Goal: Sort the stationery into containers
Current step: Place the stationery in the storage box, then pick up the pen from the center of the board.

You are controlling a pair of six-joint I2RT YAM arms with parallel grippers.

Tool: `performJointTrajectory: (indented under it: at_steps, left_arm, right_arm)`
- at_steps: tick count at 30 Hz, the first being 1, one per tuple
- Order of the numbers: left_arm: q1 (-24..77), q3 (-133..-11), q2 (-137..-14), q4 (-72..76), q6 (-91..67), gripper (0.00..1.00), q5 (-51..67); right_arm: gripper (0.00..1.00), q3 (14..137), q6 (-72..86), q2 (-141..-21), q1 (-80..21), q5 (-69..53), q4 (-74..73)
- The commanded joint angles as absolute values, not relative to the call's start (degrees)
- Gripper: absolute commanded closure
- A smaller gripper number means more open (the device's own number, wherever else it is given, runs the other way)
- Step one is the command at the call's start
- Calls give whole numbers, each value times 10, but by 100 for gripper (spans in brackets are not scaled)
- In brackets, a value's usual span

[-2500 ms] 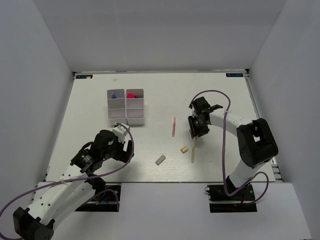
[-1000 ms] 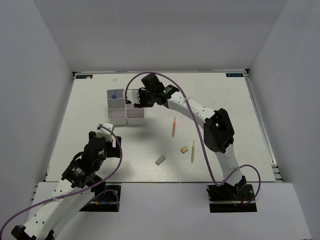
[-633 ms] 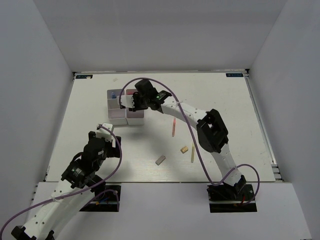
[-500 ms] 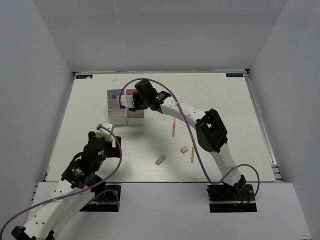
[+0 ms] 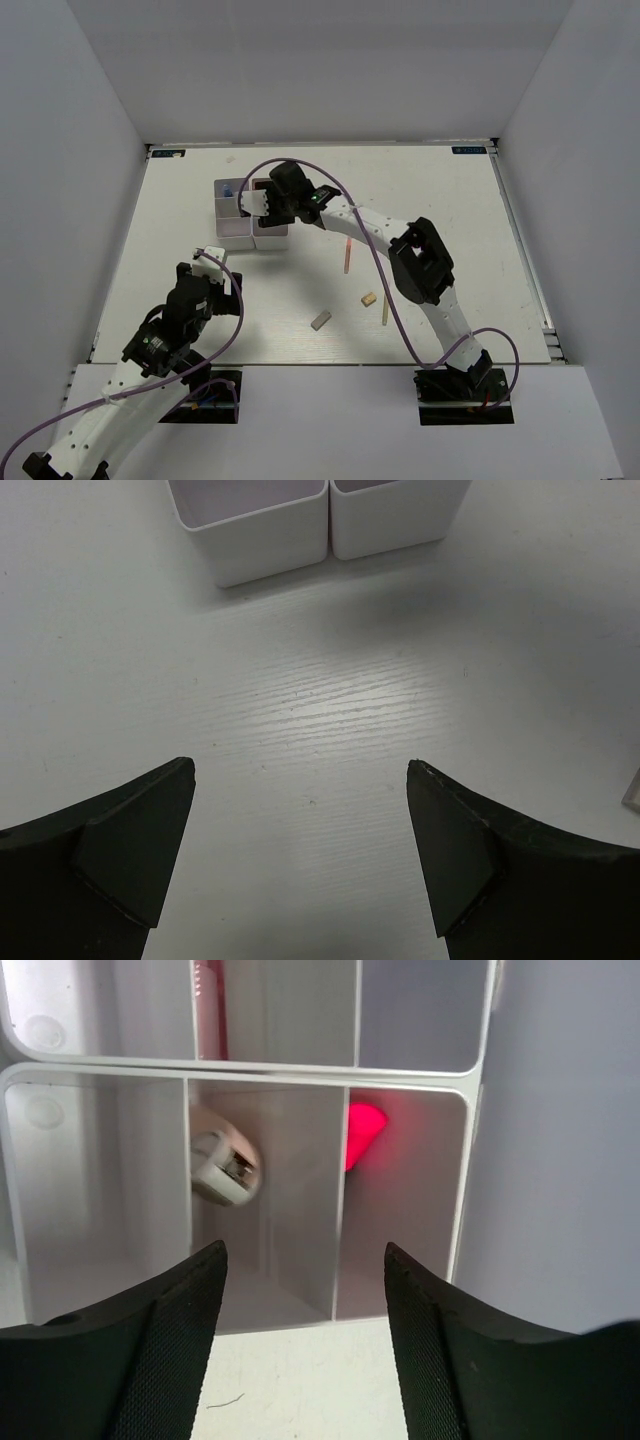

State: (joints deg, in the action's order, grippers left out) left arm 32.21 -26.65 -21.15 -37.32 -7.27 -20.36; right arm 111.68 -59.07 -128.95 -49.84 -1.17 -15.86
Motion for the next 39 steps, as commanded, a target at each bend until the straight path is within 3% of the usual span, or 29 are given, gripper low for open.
performJointTrajectory:
  at_steps: [1, 6, 8, 11, 12, 13, 15, 16, 17, 19, 22, 23, 24, 26, 27, 32, 35, 39]
  left_arm:
    - [319, -263, -206, -369, -69, 3, -205]
    - [319, -263, -207, -367, -68, 5, -192]
    - [320, -258, -210, -359, -64, 13, -163]
    - [320, -255, -226, -345, -58, 36, -112]
    - [319, -256, -231, -344, -57, 42, -99]
    - [321, -255, -236, -340, -52, 57, -89]
    - [319, -258, -259, -334, -48, 73, -46]
    - [319, -258, -273, -331, -47, 81, -29]
    - [319, -263, -280, -329, -47, 93, -20]
    - [319, -266, -314, -317, -49, 100, 25]
    - [319, -291, -371, -307, -59, 94, 105]
    - [320, -299, -387, -308, -63, 71, 120]
    - [322, -314, -431, -310, -63, 64, 140]
    - [342, -336, -456, -319, -54, 55, 165]
    - [347, -351, -481, -323, -48, 44, 169]
    - [376, -354, -513, -325, -36, 39, 146]
    - [378, -330, -479, -331, -29, 36, 123]
    - [377, -310, -412, -349, -20, 24, 70]
  right_arm:
    - [33, 1101, -591, -1274, -504, -3, -133]
    - [33, 1079, -580, -1250, -508, -3, -129]
    - [33, 1070, -563, -1221, -512, -3, -133]
    - [40, 1052, -518, -1161, -516, -3, -140]
    - [44, 1049, -489, -1156, -514, -3, -155]
    - [54, 1048, -476, -1145, -515, -4, -164]
    - [72, 1046, -411, -1102, -514, -1, -199]
    - [96, 1041, -397, -1093, -512, -3, -208]
    - [100, 1036, -367, -1075, -509, 40, -220]
    - [100, 1014, -321, -1048, -508, 65, -269]
    - [100, 968, -198, -1026, -483, 99, -336]
    - [76, 961, -176, -1024, -471, 96, -372]
    - [65, 956, -155, -1025, -463, 75, -394]
    - [62, 954, -78, -1037, -437, 37, -464]
    - [65, 954, -61, -1048, -411, 6, -475]
    - [68, 959, 44, -1101, -376, -35, -507]
    - [61, 994, 64, -1152, -359, -57, -527]
    - [58, 1081, 82, -1214, -351, -69, -552]
